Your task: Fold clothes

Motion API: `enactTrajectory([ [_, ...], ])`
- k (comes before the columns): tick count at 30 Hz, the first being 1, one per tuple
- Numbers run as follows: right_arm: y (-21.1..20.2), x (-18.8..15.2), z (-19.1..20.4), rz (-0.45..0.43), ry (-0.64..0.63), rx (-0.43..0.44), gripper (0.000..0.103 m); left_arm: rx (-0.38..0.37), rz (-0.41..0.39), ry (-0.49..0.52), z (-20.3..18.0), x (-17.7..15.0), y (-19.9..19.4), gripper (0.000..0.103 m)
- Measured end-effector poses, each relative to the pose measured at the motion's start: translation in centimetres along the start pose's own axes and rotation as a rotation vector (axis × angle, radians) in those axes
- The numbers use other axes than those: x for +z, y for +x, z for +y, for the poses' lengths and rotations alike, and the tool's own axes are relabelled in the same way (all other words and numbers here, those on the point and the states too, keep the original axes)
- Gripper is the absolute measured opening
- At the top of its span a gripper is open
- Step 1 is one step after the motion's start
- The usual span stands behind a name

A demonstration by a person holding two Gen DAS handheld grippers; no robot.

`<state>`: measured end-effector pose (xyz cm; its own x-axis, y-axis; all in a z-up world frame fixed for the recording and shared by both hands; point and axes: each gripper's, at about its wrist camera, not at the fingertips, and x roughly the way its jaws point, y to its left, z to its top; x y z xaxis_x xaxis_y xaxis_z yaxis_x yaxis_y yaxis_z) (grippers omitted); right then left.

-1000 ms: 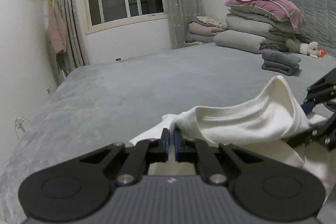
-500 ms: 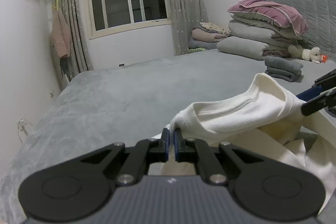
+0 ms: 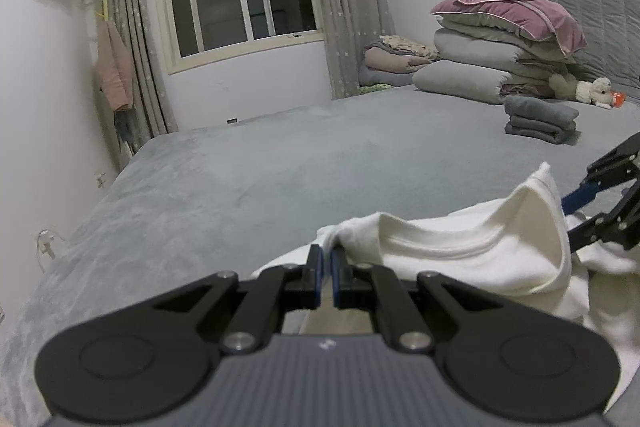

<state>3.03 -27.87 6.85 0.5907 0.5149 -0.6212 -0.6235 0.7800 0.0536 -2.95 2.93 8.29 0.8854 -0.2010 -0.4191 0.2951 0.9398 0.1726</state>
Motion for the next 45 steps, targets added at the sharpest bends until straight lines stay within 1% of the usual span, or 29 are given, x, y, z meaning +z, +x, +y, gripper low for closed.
enactTrajectory([
  [2, 0.1, 0.3, 0.3, -0.005, -0.008, 0.002, 0.026, 0.003, 0.001, -0.005, 0.1, 0.0, 0.0, 0.004],
  [4, 0.0, 0.6, 0.7, -0.019, -0.023, -0.023, 0.009, 0.005, -0.001, -0.002, 0.1, 0.0, 0.0, 0.004],
  [6, -0.4, 1.0, 1.2, -0.059, -0.047, -0.084, 0.008, 0.007, -0.003, -0.005, 0.1, 0.0, -0.1, 0.004],
  [9, -1.7, 1.4, 2.0, -0.133, -0.114, -0.28, 0.006, 0.007, -0.01, -0.012, 0.0, 0.3, -0.1, 0.004],
  [11, -2.4, 1.5, 2.4, -0.181, -0.152, -0.431, 0.002, 0.005, -0.009, -0.003, -0.2, 0.3, 0.0, 0.004],
  [12, -2.9, 1.5, 2.5, -0.21, -0.156, -0.501, 0.002, 0.004, -0.006, 0.006, -0.4, 0.2, 0.1, 0.004],
  [13, -3.4, 1.6, 2.3, -0.24, -0.134, -0.539, 0.002, 0.002, -0.002, 0.016, -0.6, 0.1, 0.2, 0.004],
  [15, -4.3, 1.5, 1.7, -0.282, -0.079, -0.555, 0.002, -0.004, 0.008, 0.033, -1.0, -0.1, 0.6, 0.005],
  [16, -4.6, 1.4, 1.5, -0.289, -0.068, -0.552, 0.002, -0.004, 0.012, 0.037, -1.2, -0.2, 0.7, 0.005],
  [17, -4.7, 1.3, 1.3, -0.289, -0.061, -0.534, 0.002, -0.006, 0.016, 0.038, -1.1, -0.2, 0.8, 0.006],
  [19, -4.4, 1.0, 1.1, -0.267, -0.052, -0.467, 0.002, -0.01, 0.024, 0.04, -1.1, -0.3, 1.1, 0.009],
  [20, -4.2, 1.0, 1.1, -0.257, -0.045, -0.453, 0.002, -0.014, 0.029, 0.042, -1.1, -0.4, 1.2, 0.01],
  [21, -4.1, 0.9, 1.1, -0.252, -0.047, -0.463, 0.002, -0.024, 0.035, 0.048, -1.1, -0.6, 1.3, 0.013],
  [22, -4.1, 1.0, 1.1, -0.26, -0.054, -0.483, 0.002, -0.031, 0.044, 0.058, -1.1, -0.8, 1.3, 0.029],
  [23, -4.3, 1.0, 1.2, -0.275, -0.058, -0.499, 0.002, -0.035, 0.052, 0.069, -1.1, -1.0, 1.4, 0.038],
  [24, -4.6, 1.1, 1.3, -0.292, -0.057, -0.512, 0.002, -0.03, 0.057, 0.085, -1.2, -1.2, 1.6, 0.05],
  [26, -5.2, 1.0, 1.4, -0.332, -0.048, -0.535, 0.002, -0.035, 0.068, 0.116, -1.3, -1.6, 1.9, 0.053],
  [28, -5.5, 1.1, 1.5, -0.366, -0.045, -0.571, 0.002, -0.047, 0.07, 0.144, -1.8, -1.9, 2.1, 0.058],
  [30, -5.6, 1.3, 1.5, -0.389, -0.032, -0.588, 0.002, -0.051, 0.065, 0.187, -2.5, -2.3, 2.3, 0.062],
  [32, -5.7, 1.4, 1.6, -0.413, -0.015, -0.609, 0.002, -0.048, 0.063, 0.229, -3.1, -2.6, 2.5, 0.062],
  [33, -5.8, 1.6, 1.7, -0.426, -0.014, -0.62, 0.002, -0.039, 0.071, 0.239, -3.3, -2.8, 2.7, 0.058],
  [34, -6.0, 1.6, 1.8, -0.44, -0.012, -0.627, 0.002, -0.036, 0.08, 0.242, -3.4, -2.8, 3.0, 0.042],
  [35, -6.3, 1.6, 1.8, -0.456, -0.012, -0.624, 0.002, -0.038, 0.085, 0.243, -3.5, -2.9, 3.1, 0.029],
  [36, -6.6, 1.6, 1.9, -0.47, -0.013, -0.618, 0.002, -0.036, 0.092, 0.241, -3.8, -2.8, 3.3, 0.011],
  [39, -6.9, 1.7, 2.5, -0.498, -0.036, -0.624, 0.002, -0.001, 0.079, 0.251, -4.5, -2.7, 3.5, 0.006],
  [41, -6.8, 1.8, 2.7, -0.5, -0.049, -0.635, 0.002, 0.044, 0.064, 0.245, -4.7, -2.4, 3.5, 0.006],
  [43, -6.7, 1.9, 3.0, -0.503, -0.062, -0.65, 0.002, 0.087, 0.029, 0.216, -4.3, -1.8, 3.0, 0.005],
  [45, -6.9, 2.0, 3.4, -0.523, -0.082, -0.67, 0.002, 0.113, -0.017, 0.157, -3.4, -0.7, 2.0, 0.005],
])
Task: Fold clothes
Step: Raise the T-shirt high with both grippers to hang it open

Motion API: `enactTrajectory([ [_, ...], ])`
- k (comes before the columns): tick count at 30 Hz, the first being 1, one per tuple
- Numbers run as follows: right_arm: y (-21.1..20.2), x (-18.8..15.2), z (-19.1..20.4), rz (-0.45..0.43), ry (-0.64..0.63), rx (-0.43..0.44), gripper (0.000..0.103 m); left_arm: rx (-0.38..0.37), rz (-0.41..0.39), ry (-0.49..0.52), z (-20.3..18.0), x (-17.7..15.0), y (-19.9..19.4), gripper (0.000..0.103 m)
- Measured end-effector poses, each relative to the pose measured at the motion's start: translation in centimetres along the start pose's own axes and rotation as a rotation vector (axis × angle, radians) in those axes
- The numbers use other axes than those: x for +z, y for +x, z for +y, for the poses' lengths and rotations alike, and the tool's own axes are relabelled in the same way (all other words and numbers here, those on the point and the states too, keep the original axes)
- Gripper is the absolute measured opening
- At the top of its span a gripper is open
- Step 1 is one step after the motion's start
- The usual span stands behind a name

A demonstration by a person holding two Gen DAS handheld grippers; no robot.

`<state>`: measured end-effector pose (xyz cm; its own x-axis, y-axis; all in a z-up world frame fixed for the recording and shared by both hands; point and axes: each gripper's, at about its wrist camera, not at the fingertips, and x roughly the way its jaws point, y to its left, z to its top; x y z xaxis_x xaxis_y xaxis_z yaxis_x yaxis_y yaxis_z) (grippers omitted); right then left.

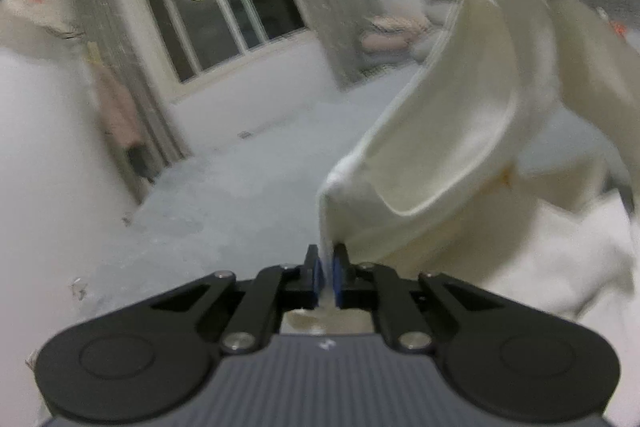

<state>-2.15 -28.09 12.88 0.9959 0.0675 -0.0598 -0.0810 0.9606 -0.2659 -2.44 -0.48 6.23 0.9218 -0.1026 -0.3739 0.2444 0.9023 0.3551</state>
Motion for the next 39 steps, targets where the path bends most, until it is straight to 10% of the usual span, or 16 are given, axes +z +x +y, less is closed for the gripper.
enactTrajectory([
  [13, -7.2, 5.5, 2.8, -0.328, -0.059, -0.067, 0.002, 0.204, -0.374, -0.289, 7.9, 8.4, -14.4, 0.003],
  [27, -19.7, 12.3, 4.8, -0.68, -0.024, -0.151, 0.002, 0.28, -0.699, -0.304, 8.4, 12.5, -29.6, 0.003],
  [34, -20.9, 14.0, 6.1, -0.676, -0.017, -0.17, 0.002, 0.253, -0.718, -0.265, 8.3, 14.1, -32.4, 0.003],
  [39, -16.2, 14.3, 7.3, -0.529, -0.045, -0.176, 0.002, 0.266, -0.557, -0.223, 8.9, 15.4, -25.5, 0.004],
])
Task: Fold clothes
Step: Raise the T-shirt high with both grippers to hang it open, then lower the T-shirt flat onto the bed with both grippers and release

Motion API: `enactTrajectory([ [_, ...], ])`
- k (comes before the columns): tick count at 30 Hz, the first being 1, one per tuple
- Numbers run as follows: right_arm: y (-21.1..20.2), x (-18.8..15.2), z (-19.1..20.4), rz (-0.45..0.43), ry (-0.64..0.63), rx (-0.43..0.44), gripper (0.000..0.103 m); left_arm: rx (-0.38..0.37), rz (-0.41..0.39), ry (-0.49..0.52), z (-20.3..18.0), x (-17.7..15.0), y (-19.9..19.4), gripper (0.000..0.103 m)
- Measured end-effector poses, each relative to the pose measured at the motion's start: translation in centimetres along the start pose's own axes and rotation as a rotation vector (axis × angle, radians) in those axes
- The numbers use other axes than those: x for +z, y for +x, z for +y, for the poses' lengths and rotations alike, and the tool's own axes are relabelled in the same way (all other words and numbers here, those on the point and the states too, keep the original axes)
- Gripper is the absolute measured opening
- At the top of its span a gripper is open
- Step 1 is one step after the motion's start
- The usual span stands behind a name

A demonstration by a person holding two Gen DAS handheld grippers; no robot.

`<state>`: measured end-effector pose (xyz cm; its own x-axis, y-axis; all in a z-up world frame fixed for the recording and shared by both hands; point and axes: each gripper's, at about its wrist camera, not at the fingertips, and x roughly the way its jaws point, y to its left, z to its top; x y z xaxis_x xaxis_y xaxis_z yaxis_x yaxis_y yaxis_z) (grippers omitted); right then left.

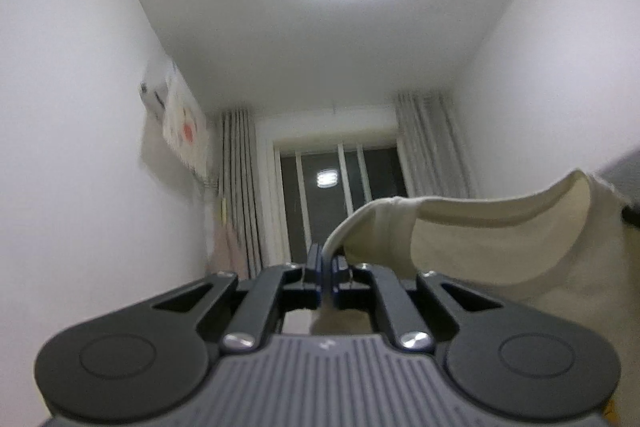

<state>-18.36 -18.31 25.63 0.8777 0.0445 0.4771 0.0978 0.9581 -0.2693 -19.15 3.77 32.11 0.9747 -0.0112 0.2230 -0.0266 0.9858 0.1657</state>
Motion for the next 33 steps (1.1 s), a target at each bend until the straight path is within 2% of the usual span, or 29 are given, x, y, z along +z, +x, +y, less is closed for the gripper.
enactTrajectory([
  [3, 3.5, -3.1, 2.0, 0.115, -0.072, -0.013, 0.002, -0.011, 0.165, 0.051, -1.4, -4.2, 6.6, 0.004],
  [5, 6.3, -6.0, 3.3, 0.208, -0.105, -0.007, 0.002, -0.021, 0.269, 0.102, -2.7, -8.3, 11.6, 0.005],
  [8, 12.0, -12.0, 3.8, 0.353, -0.138, 0.014, 0.001, -0.045, 0.398, 0.16, -4.6, -14.5, 17.7, 0.005],
  [11, 15.6, -17.6, 4.9, 0.438, -0.203, 0.029, 0.001, -0.059, 0.513, 0.201, -6.3, -20.0, 23.1, 0.005],
  [14, 19.3, -22.7, 6.5, 0.516, -0.266, 0.036, 0.001, -0.074, 0.609, 0.219, -7.4, -24.4, 28.3, 0.004],
  [18, 23.3, -29.2, 7.8, 0.665, -0.297, 0.059, 0.001, -0.089, 0.736, 0.229, -7.6, -30.3, 34.2, 0.004],
  [23, 27.5, -36.9, 9.1, 0.845, -0.308, 0.096, 0.001, -0.101, 0.831, 0.316, -9.9, -37.8, 37.4, 0.006],
  [27, 27.4, -41.7, 9.5, 0.986, -0.306, 0.133, 0.001, -0.074, 0.871, 0.358, -11.3, -40.0, 36.9, 0.025],
  [30, 27.0, -41.7, 8.4, 1.025, -0.313, 0.181, 0.005, -0.063, 0.863, 0.334, -10.7, -38.5, 35.7, 0.041],
  [32, 26.2, -39.8, 6.8, 1.004, -0.272, 0.168, 0.033, -0.052, 0.841, 0.278, -8.9, -35.8, 34.5, 0.049],
  [33, 25.6, -38.8, 6.0, 0.998, -0.239, 0.167, 0.039, -0.038, 0.835, 0.252, -7.8, -34.3, 33.5, 0.054],
])
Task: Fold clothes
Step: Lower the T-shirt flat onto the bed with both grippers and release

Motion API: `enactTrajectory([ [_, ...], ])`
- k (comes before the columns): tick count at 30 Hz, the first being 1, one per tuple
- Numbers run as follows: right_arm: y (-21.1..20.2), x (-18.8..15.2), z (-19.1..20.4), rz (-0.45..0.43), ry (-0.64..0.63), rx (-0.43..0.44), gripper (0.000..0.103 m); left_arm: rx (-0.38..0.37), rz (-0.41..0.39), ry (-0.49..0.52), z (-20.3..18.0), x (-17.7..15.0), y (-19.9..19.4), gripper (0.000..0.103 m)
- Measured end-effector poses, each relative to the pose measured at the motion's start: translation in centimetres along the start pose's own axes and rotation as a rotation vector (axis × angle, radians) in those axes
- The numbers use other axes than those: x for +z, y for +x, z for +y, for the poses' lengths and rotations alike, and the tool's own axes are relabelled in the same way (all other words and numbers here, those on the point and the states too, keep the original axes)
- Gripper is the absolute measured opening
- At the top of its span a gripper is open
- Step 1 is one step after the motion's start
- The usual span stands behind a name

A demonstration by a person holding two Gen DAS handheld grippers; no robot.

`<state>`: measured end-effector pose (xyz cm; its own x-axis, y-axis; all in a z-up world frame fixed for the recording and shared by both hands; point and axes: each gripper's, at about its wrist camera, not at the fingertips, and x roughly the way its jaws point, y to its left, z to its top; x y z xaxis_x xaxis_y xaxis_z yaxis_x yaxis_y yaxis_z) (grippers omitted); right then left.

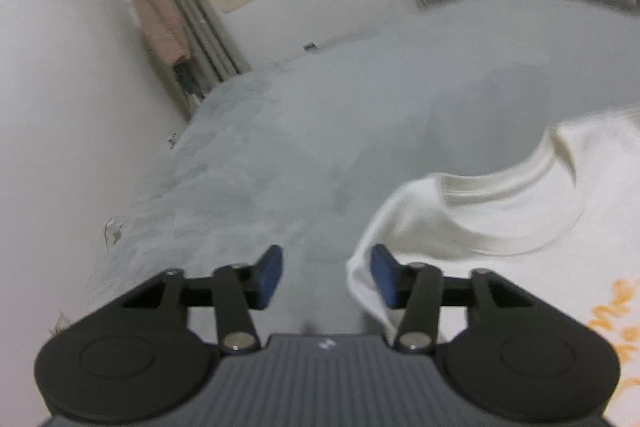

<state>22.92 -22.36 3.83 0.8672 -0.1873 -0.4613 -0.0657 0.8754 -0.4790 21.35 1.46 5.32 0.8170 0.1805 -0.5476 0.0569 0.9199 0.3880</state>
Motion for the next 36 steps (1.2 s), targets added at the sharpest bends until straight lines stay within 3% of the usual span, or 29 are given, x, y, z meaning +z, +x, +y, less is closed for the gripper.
enactTrajectory([
  [3, -4.2, -0.3, -2.4, -0.018, 0.063, 0.068, 0.042, -0.016, -0.007, -0.083, 3.3, -0.8, -5.5, 0.055],
  [5, -7.3, -0.8, -3.6, -0.019, 0.089, 0.119, 0.047, -0.073, -0.025, -0.108, 4.3, -2.1, -9.4, 0.059],
  [7, -10.0, -1.5, -4.5, -0.003, 0.109, 0.175, 0.052, -0.117, -0.04, -0.122, 4.3, -4.2, -13.4, 0.067],
  [9, -11.5, -2.5, -4.9, 0.025, 0.115, 0.222, 0.053, -0.173, -0.041, -0.13, 3.7, -5.8, -16.8, 0.069],
  [12, -14.2, -4.8, -5.3, 0.054, 0.116, 0.272, 0.054, -0.267, -0.052, -0.113, 1.4, -8.4, -20.8, 0.07],
  [17, -17.4, -7.9, -5.8, 0.087, 0.124, 0.344, 0.054, -0.283, -0.077, 0.018, -4.4, -11.2, -24.0, 0.07],
  [20, -19.4, -10.4, -4.7, 0.113, 0.053, 0.412, 0.054, -0.281, -0.062, 0.078, -6.9, -12.7, -24.7, 0.069],
  [21, -19.9, -10.9, -4.6, 0.121, 0.036, 0.444, 0.054, -0.271, -0.048, 0.088, -7.3, -13.1, -24.2, 0.066],
  [23, -20.4, -11.9, -4.1, 0.14, -0.025, 0.5, 0.054, -0.26, -0.013, 0.093, -7.5, -13.7, -22.9, 0.045],
  [24, -20.4, -12.0, -3.9, 0.145, -0.049, 0.508, 0.054, -0.275, 0.008, 0.087, -7.3, -14.0, -22.3, 0.022],
  [25, -20.4, -12.2, -3.7, 0.15, -0.074, 0.517, 0.053, -0.296, 0.028, 0.068, -7.1, -14.1, -21.6, 0.008],
  [27, -20.1, -12.4, -3.5, 0.165, -0.106, 0.523, 0.042, -0.325, 0.054, 0.006, -6.1, -14.1, -20.8, 0.003],
  [29, -19.5, -12.2, -4.2, 0.182, -0.078, 0.495, 0.01, -0.329, 0.051, -0.034, -5.0, -13.9, -20.6, 0.002],
  [33, -19.5, -11.7, -6.4, 0.164, -0.025, 0.447, 0.006, -0.285, 0.0, -0.138, -0.8, -12.5, -20.6, 0.002],
  [36, -19.7, -11.4, -9.2, 0.131, 0.051, 0.358, 0.006, -0.18, -0.049, -0.211, 3.3, -11.3, -20.9, 0.002],
])
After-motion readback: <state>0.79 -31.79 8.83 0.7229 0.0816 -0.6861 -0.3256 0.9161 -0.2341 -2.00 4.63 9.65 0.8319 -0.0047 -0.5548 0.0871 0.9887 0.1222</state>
